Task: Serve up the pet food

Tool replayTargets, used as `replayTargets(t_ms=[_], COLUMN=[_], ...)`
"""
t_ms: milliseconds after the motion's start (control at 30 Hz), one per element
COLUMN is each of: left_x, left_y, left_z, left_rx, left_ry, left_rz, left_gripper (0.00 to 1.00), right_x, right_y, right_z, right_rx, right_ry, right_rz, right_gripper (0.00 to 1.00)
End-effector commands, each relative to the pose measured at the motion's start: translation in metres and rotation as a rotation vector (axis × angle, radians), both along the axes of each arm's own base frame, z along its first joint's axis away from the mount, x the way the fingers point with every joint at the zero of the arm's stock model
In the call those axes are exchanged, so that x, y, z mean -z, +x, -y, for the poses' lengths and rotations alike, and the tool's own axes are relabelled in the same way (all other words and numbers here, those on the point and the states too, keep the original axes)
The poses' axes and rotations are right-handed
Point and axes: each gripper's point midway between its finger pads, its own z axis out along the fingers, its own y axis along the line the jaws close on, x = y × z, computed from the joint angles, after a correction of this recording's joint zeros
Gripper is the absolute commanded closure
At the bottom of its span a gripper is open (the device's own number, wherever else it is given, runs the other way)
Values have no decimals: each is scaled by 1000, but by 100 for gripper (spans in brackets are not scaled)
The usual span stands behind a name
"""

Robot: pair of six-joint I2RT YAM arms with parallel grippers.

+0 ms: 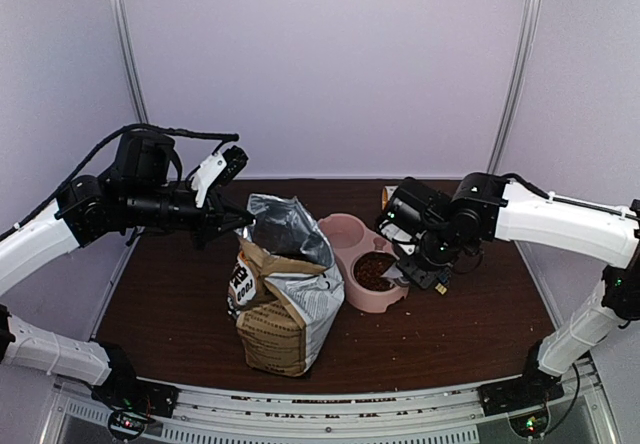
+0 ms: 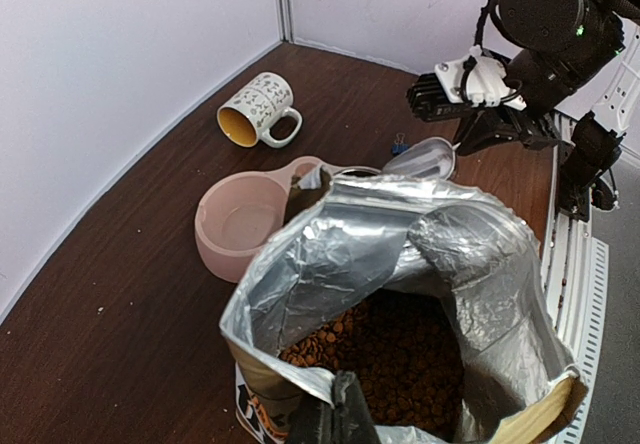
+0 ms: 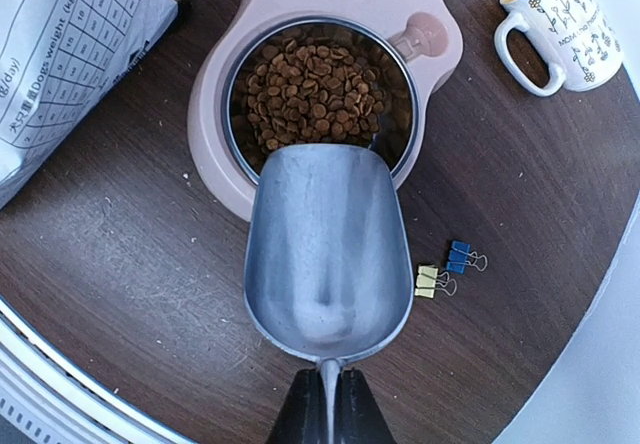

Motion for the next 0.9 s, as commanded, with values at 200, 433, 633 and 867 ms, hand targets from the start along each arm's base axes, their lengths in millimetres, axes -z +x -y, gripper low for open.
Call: replayTargets(t_ms=[200,433,633,867], left_x=[-33,-33,-35,-35], left_y=[12,12,12,11], left_z=[-7,-7,-8,-8], left_rx=[-41,-42,-42,-41], left_ry=[-62,-63,-66,-67], left_rz=[115,115,119,120], left_gripper=[100,100,100,100], right_x=[-6,-14,-25,-65], right_y=[3,7,13,14], right_z=[8,4,5,8], right_rx=[-53,-63,-40,-14], right_ry=[-112,-94,-64,57], right_rz=[-2,25,83,184], right_gripper=[100,100,100,100])
